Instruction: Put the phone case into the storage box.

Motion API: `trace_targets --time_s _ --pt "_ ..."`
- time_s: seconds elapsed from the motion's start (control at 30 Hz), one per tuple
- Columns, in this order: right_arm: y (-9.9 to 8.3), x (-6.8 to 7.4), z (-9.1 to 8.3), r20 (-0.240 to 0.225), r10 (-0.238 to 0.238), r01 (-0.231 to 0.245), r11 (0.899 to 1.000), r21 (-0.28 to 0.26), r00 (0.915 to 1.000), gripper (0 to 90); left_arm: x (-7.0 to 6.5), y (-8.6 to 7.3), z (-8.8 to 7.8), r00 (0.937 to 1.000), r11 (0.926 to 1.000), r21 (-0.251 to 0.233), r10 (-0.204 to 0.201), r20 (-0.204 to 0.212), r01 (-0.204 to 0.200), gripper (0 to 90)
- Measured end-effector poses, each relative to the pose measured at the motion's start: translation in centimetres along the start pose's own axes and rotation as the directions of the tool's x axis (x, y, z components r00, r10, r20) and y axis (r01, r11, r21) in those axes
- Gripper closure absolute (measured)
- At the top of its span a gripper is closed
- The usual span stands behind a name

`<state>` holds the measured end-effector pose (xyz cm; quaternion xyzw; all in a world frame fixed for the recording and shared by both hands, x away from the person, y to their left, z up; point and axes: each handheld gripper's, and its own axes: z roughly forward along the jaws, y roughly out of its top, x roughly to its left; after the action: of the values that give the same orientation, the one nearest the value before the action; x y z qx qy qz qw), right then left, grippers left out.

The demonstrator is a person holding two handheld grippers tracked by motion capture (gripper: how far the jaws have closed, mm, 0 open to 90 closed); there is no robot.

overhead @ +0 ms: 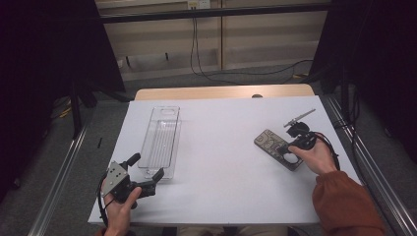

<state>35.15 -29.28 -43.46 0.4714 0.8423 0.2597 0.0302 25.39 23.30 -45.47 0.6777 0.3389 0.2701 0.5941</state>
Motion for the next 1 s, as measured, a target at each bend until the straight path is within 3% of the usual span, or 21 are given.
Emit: trace_targets --time_s 0.23,0.3,0.33,0.43,0.5,0.53,0.6,0.77,1.0 --pt "2.0 -1.6 1.0 0.062 0.038 -0.038 0.999 -0.006 0.9974 90.0 0.0 -0.1 0.0 1.0 1.0 0.006 -0.003 0.002 0.003 2.2" --pt "2.5 -2.0 1.3 0.083 0.034 -0.034 0.999 0.001 0.996 90.0 0.1 0.0 0.0 0.9999 0.9998 0.015 0.013 0.002 -0.013 2.2" --pt "2.8 -2.1 1.4 0.091 0.072 -0.072 0.997 0.0 0.9933 90.0 0.1 -0.1 0.0 0.9999 0.9998 0.014 0.011 0.003 -0.011 2.2" --pt "3.6 -2.8 1.8 0.118 0.075 -0.075 0.997 -0.003 0.9902 90.0 0.0 -0.1 0.1 0.9999 0.9999 0.005 -0.011 -0.004 0.011 2.2" --pt "4.0 -3.2 2.0 0.117 0.075 -0.073 0.997 -0.024 0.9903 90.0 0.0 -0.1 0.0 1.0 0.9999 0.013 0.005 0.0 -0.005 2.2" --pt "4.2 -3.3 2.1 0.122 0.095 -0.093 0.995 -0.021 0.9879 90.0 0.0 -0.1 0.1 1.0 1.0 0.007 -0.005 -0.003 0.005 2.2" --pt "4.5 -3.6 2.6 0.154 0.095 -0.094 0.995 -0.019 0.9834 90.0 0.1 -0.1 0.2 1.0 0.9999 0.011 0.005 0.006 -0.005 2.2" --pt "5.2 -4.8 3.3 0.166 0.132 -0.127 0.991 -0.044 0.9772 90.0 0.0 -0.1 0.2 1.0 1.0 0.01 0.0 0.005 0.0 2.2" --pt "5.0 -5.6 4.6 0.165 0.173 -0.17 0.985 -0.033 0.9711 90.0 0.1 -0.2 0.2 1.0 0.9999 0.014 0.0 0.006 0.0 2.2"
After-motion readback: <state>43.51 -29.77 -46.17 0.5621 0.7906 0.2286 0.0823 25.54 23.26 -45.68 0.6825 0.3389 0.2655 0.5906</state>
